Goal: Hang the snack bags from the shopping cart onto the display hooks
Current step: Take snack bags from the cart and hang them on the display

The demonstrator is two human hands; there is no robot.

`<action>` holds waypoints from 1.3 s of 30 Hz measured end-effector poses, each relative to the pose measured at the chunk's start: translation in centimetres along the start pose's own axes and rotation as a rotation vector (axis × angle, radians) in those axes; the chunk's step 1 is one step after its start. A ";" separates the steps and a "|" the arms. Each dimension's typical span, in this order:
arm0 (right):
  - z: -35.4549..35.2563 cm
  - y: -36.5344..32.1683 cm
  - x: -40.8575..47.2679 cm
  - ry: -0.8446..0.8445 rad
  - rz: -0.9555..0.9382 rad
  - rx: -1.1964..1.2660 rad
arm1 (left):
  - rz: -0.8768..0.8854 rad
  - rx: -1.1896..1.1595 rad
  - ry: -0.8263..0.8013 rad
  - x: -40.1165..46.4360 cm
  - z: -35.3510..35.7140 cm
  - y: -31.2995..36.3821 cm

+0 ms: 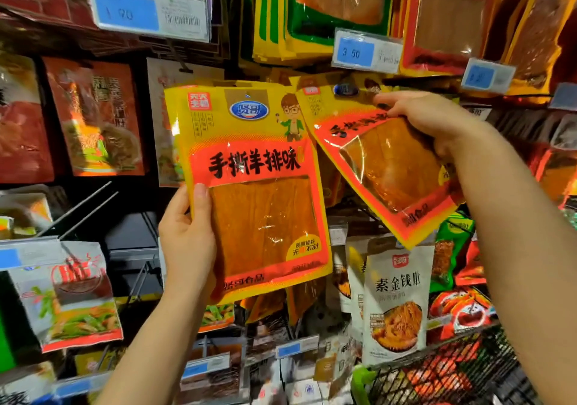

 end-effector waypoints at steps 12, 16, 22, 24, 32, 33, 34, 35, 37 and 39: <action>8.1 3.7 4.0 0.165 -0.032 0.230 | -0.080 0.109 0.118 0.0 -5.3 -1.4; 10.1 5.2 6.6 0.239 0.022 0.128 | -0.074 0.129 0.170 0.6 -7.3 -0.4; 10.6 5.1 4.8 0.306 0.109 -0.102 | -0.113 0.052 0.133 1.3 -7.2 0.1; 9.5 3.6 1.8 0.413 -0.005 -0.047 | -0.129 0.029 0.115 1.3 -6.4 -0.2; 14.7 -0.9 -7.2 -0.106 -0.399 0.433 | -0.177 -0.031 0.002 0.7 -0.9 -1.7; 14.8 0.0 -7.2 -0.101 -0.375 0.453 | -0.188 -0.036 -0.022 0.6 -0.3 -2.0; 14.6 0.7 -7.3 -0.090 -0.351 0.489 | -0.190 -0.032 -0.041 0.5 0.4 -2.1; 14.1 1.3 -7.5 -0.078 -0.324 0.533 | -0.186 -0.010 -0.055 0.6 0.8 -2.4; 13.0 2.2 -7.8 -0.061 -0.279 0.620 | -0.174 0.017 -0.080 0.5 1.6 -2.2; 11.5 3.0 -8.0 -0.026 -0.259 0.665 | -0.162 0.008 -0.093 0.7 1.8 -2.0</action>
Point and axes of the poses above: each hand's wrist, its own x-axis towards the middle knuckle, its own z-axis out of the palm, y = z × x, the point moved 10 cm from there along x, towards the middle knuckle, and after that the axes turned 5 degrees about -x, right-handed, at the moved point
